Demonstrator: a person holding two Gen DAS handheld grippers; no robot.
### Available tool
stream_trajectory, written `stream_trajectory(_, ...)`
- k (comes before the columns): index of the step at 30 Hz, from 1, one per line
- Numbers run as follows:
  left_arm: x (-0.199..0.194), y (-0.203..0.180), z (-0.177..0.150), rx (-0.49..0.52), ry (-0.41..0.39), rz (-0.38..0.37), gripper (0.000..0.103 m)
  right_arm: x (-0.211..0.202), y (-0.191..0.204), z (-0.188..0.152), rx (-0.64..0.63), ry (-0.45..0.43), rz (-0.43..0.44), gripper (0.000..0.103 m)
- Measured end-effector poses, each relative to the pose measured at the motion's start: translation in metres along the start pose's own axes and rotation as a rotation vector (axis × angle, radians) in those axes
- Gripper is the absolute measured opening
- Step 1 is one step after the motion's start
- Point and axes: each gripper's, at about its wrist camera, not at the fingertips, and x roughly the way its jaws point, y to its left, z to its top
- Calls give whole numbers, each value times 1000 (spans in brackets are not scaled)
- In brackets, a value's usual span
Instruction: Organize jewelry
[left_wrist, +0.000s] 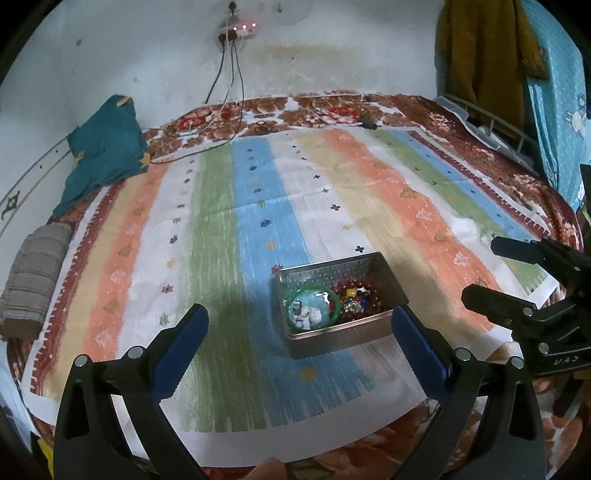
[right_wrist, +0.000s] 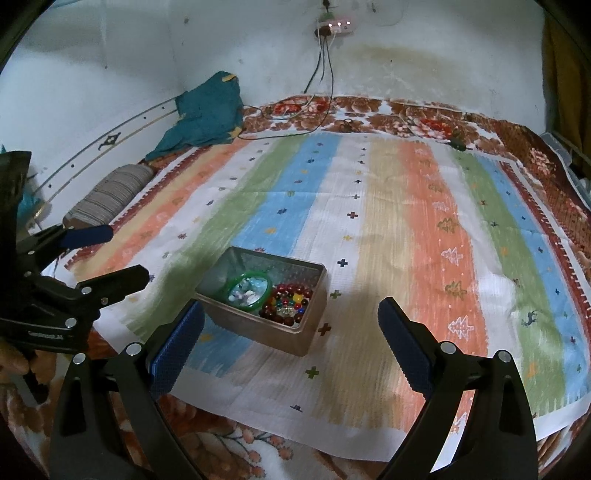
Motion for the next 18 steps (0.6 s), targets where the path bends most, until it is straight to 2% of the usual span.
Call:
stream_trajectory(8, -3, -6, 1, 20, -16, -14, 97, -4, -2, -2, 15, -11, -2, 96)
stream_trajectory(18, -3, -4, 0, -5, -22, -40, 97, -3, -3, -3, 21, -9, -1, 96)
